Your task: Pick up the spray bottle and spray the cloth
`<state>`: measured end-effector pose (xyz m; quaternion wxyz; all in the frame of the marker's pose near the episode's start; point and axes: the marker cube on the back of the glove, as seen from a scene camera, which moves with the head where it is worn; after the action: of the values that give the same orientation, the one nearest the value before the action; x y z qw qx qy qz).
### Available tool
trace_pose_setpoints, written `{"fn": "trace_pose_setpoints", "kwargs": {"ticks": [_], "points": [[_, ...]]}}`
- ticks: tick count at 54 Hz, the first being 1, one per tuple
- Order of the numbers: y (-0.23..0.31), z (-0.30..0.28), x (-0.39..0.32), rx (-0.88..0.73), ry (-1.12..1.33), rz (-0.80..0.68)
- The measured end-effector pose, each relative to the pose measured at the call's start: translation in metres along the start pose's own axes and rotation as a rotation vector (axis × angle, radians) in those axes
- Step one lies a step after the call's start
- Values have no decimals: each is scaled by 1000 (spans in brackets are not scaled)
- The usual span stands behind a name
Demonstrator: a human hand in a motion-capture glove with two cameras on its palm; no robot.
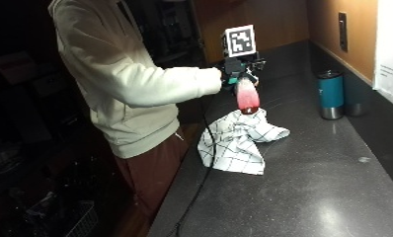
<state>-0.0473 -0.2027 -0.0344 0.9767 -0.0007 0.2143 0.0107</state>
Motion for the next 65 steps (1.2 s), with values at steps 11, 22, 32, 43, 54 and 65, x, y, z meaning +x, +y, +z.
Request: {"fn": "trace_pose_setpoints", "kwargs": {"ticks": [11, 22, 32, 43, 54, 65], "points": [[2, -5, -23, -48, 130, -6], [1, 0, -40, -35, 115, -12], [-2, -24, -65, 110, -65, 26], [-11, -60, -99, 293, -544, 58], [-31, -82, -137, 419, -980, 106], [-47, -85, -176, 494, -1374, 81]]}}
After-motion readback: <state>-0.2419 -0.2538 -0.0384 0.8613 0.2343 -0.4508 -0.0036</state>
